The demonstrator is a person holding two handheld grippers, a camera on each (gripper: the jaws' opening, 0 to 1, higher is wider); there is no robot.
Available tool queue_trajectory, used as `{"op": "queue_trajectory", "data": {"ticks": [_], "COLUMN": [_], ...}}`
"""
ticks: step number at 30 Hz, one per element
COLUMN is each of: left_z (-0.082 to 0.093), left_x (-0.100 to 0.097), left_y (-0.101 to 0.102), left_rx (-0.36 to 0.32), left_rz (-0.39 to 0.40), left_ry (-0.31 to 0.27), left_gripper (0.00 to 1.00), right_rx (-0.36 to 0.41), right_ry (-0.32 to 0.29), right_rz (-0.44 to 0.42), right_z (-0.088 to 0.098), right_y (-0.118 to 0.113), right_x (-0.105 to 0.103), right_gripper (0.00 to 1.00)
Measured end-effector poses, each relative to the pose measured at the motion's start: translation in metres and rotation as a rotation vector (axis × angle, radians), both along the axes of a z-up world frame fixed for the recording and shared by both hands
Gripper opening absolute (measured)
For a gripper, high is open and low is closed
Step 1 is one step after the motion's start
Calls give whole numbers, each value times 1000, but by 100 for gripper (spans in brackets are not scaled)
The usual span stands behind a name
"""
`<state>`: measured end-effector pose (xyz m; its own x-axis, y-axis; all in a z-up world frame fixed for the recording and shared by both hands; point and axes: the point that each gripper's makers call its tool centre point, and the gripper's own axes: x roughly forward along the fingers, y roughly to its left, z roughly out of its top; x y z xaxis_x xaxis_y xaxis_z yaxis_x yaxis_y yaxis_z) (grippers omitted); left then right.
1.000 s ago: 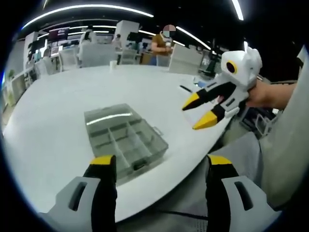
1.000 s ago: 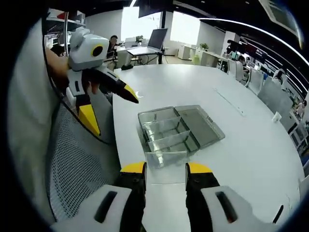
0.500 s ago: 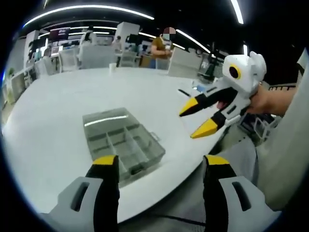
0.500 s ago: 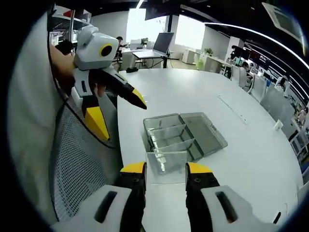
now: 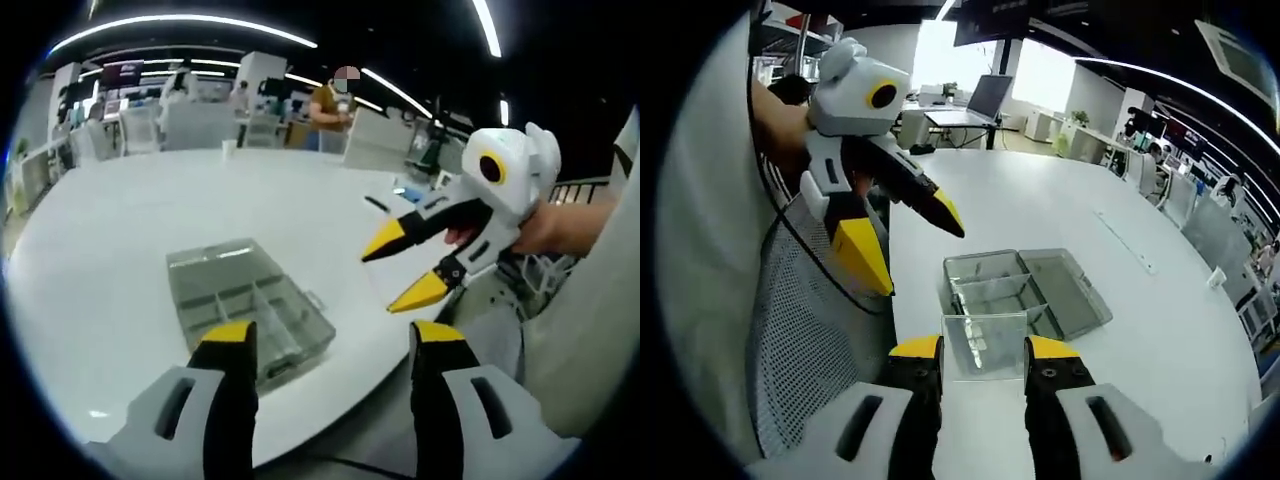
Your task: Insert the divider into the dual guide fixture by aligning both edges with the guide slots and pushing it downward to the bottom, including one-sided entry, uneven engagement, binding, and posture correction.
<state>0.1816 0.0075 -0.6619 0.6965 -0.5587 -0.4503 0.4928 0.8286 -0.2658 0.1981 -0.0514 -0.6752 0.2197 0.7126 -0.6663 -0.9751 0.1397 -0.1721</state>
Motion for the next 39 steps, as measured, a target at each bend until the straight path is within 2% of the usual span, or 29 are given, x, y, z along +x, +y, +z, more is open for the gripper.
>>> {"op": "queue_trajectory", "data": {"ticks": [10, 18, 23, 30, 39], "left_z": [10, 18, 20, 19, 15], "left_x": [5, 7, 7, 6, 6], "left_y": [-1, -5, -9, -15, -20], "left_rx": [-9, -36, -79, -89, -112], "left_rz": [6, 1, -5, -22, -32], "left_ry": [-19, -15, 20, 38, 88], "left_gripper": [57, 50, 40, 36, 25], "right_rx": [-4, -18, -34, -45, -51], "right_ry": [-29, -63, -88, -118, -164], "right_rz": [30, 61, 86, 110, 151], "right_z": [5, 8, 8, 9, 13], "right_y": [6, 11, 14, 18, 24], "right_x": [-4, -7, -11, -13, -15], "right_gripper": [27, 27, 27, 27, 27]}}
